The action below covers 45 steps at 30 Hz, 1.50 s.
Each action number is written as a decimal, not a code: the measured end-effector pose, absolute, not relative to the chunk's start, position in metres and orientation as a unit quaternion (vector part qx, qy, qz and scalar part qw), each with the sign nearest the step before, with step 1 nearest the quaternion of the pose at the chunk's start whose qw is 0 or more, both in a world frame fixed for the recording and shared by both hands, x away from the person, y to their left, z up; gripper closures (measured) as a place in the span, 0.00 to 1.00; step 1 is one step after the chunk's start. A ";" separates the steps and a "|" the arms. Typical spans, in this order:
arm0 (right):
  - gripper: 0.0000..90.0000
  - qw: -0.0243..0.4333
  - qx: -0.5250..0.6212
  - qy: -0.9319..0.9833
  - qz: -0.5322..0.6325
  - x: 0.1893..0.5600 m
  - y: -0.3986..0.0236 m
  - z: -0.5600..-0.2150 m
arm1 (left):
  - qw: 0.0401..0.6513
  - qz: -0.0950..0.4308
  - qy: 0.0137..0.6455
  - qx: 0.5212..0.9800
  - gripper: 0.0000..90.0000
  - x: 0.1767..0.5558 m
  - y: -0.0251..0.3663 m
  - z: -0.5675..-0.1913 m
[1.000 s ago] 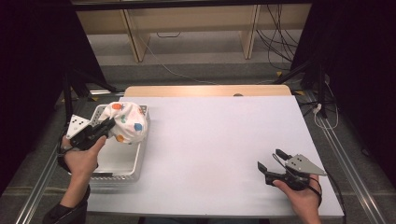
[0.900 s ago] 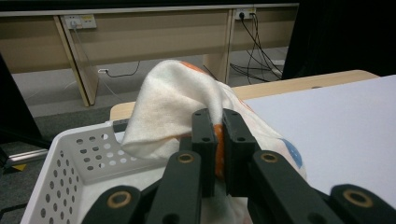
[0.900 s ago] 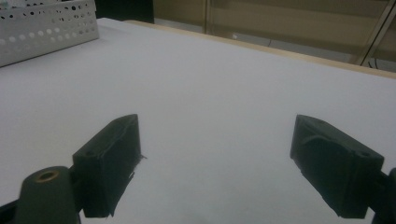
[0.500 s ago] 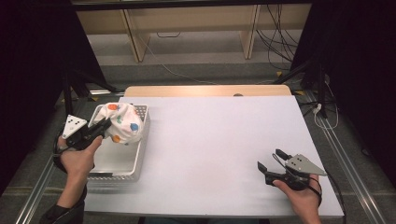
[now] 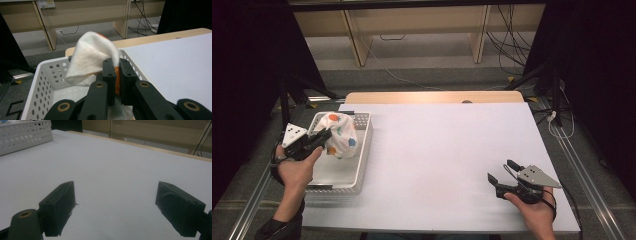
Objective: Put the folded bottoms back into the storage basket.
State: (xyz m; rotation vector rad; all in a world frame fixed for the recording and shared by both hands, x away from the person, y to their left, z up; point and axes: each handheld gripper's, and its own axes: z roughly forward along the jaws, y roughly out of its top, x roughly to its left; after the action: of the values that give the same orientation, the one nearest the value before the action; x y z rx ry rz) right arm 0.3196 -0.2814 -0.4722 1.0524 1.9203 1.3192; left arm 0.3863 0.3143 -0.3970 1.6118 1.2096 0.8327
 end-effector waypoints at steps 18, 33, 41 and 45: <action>0.19 0.289 0.394 0.720 0.493 0.320 -0.282 -0.472 | 0.414 0.298 0.493 0.705 0.94 0.404 0.303 -0.422; 0.19 0.288 0.394 0.720 0.493 0.320 -0.281 -0.472 | 0.348 0.286 0.501 0.739 0.93 0.418 0.312 -0.433; 0.19 0.289 0.395 0.720 0.491 0.320 -0.281 -0.472 | 0.303 0.289 0.497 0.760 0.93 0.427 0.316 -0.439; 0.19 0.289 0.395 0.720 0.491 0.320 -0.281 -0.472 | 0.286 0.289 0.497 0.766 0.93 0.432 0.318 -0.443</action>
State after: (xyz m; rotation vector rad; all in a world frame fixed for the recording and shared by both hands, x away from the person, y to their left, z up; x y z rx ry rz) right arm 0.3198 -0.2815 -0.4719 1.0557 1.9234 1.3111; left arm 0.4322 0.3177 -0.4431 2.0475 1.3286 0.7736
